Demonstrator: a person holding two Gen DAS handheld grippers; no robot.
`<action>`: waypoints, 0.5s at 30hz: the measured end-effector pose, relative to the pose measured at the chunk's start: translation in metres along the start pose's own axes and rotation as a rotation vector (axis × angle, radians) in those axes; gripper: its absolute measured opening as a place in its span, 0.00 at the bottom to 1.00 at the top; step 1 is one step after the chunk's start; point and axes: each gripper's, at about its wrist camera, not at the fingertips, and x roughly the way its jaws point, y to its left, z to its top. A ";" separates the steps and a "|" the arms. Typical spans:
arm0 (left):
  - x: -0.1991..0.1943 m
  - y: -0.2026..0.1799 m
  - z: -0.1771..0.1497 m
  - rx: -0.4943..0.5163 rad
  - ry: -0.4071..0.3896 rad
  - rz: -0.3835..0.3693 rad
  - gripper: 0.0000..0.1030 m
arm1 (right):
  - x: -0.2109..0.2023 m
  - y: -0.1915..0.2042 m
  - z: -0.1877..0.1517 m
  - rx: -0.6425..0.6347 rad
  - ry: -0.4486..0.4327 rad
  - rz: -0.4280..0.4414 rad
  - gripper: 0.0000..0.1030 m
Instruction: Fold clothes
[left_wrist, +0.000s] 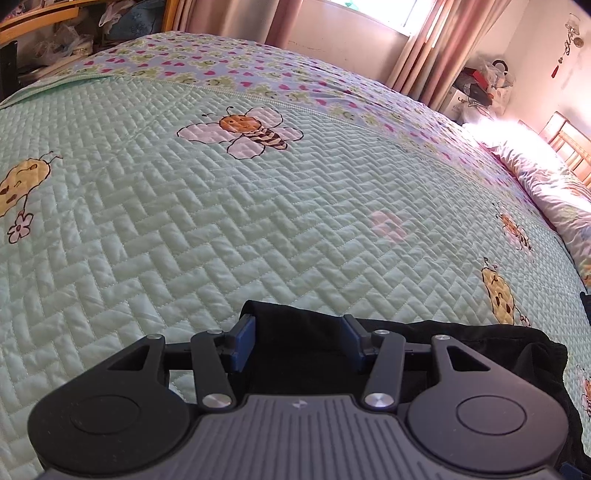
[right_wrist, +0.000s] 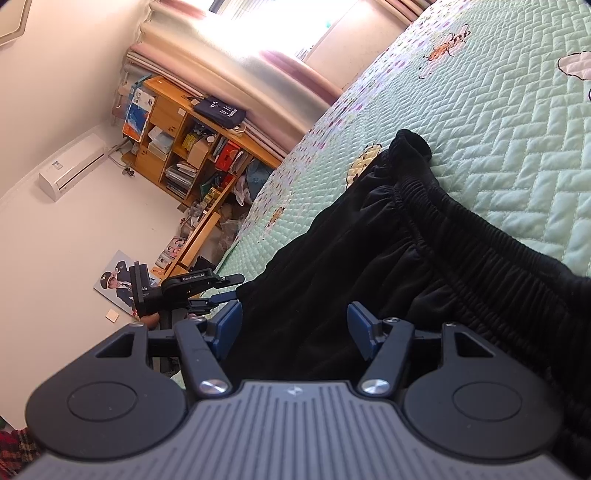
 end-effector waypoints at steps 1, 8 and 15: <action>0.001 0.001 -0.001 -0.005 0.007 0.000 0.51 | 0.000 0.000 0.000 0.000 0.002 -0.001 0.63; 0.008 0.007 -0.003 0.000 0.030 0.017 0.28 | 0.002 -0.001 -0.001 -0.001 0.010 -0.005 0.63; 0.006 0.003 -0.002 0.048 0.012 0.087 0.03 | 0.003 -0.001 0.000 0.000 0.016 -0.009 0.63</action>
